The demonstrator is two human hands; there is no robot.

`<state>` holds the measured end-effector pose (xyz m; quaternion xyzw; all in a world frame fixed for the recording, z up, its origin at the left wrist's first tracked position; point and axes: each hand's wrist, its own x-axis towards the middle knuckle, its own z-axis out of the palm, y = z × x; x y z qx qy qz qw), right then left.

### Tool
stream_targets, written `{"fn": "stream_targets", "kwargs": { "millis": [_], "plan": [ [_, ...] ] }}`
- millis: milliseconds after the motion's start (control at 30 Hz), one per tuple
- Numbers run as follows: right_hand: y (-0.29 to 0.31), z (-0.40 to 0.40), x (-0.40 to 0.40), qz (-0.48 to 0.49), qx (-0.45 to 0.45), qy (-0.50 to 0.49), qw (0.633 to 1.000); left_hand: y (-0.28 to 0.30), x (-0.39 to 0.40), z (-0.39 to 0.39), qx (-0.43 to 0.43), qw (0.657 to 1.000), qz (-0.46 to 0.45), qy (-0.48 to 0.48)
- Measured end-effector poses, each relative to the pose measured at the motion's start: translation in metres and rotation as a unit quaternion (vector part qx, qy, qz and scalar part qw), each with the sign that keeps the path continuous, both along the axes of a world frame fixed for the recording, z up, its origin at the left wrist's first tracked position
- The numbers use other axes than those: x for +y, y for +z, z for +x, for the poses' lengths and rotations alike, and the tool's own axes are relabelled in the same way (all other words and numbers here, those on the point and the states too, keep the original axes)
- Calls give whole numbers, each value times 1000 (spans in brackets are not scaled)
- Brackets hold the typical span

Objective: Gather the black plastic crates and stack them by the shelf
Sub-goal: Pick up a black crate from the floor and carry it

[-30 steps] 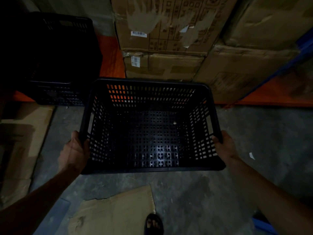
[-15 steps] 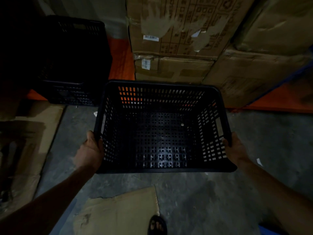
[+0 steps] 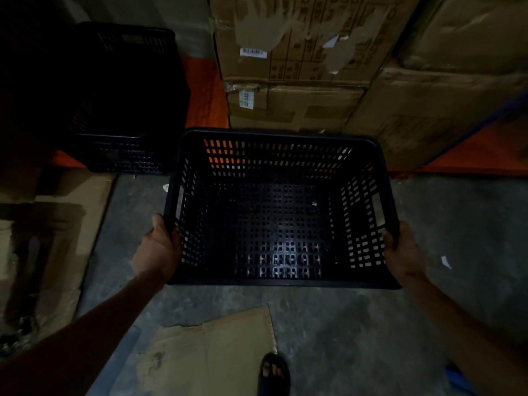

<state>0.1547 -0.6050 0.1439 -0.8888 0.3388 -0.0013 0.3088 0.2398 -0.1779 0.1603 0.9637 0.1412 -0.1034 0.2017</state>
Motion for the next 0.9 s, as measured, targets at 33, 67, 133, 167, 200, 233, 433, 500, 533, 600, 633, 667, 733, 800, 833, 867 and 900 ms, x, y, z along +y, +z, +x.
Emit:
{"fn": "stream_targets", "kwargs": {
  "millis": [33, 67, 133, 167, 200, 233, 433, 500, 533, 600, 633, 667, 733, 800, 833, 867, 900],
  "plan": [
    [0, -3, 2, -7, -5, -5, 1000, 0, -1, -1, -1, 1000, 1, 4],
    [0, -5, 3, -20, -6, -10, 1000, -1, -1, -1, -6, 1000, 4, 6],
    [-1, -6, 4, -58, 4, -16, 998, -3, -3, -3, -13, 1000, 6, 9],
    [0, -4, 6, -83, 10, -12, 996, -3, -3, -3, -13, 1000, 5, 10],
    [0, -1, 6, -104, 13, -8, 994, -4, -3, -2, -10, 1000, 3, 11],
    [0, 3, 6, -119, 14, -3, 993, -4, -3, 0, -7, 1000, 4, 14],
    [3, 15, 6, -122, 44, -15, 991, -6, -1, 1, -29, 999, 10, 10],
    [5, 15, 8, -123, 38, -16, 992, -7, 1, 2, -41, 999, 7, 1],
    [5, 15, 9, -132, 32, -9, 991, -7, 1, 3, -43, 999, 8, -2],
    [5, 16, 7, -148, 22, 2, 989, -8, 1, 4, -41, 999, 3, -11],
    [6, 17, 6, -136, 31, 3, 990, -9, 0, 5, -36, 999, 1, -13],
    [7, 16, 7, -114, 45, 1, 992, -10, 2, 5, -27, 1000, 1, -11],
    [7, 11, 6, -88, 46, -9, 995, -11, 2, 4, -19, 1000, -3, -12],
    [3, 4, 5, -73, 30, -19, 997, -12, 2, 2, -19, 999, -9, -26],
    [1, 1, 4, -67, 26, -22, 997, -13, 2, 2, -19, 999, -9, -31],
    [1, 0, 4, -65, 28, -23, 997, -13, 2, 2, -21, 999, -7, -31],
    [1, 0, 5, -62, 36, -29, 997, -14, 2, 2, -21, 999, -5, -31]
  ]
}}
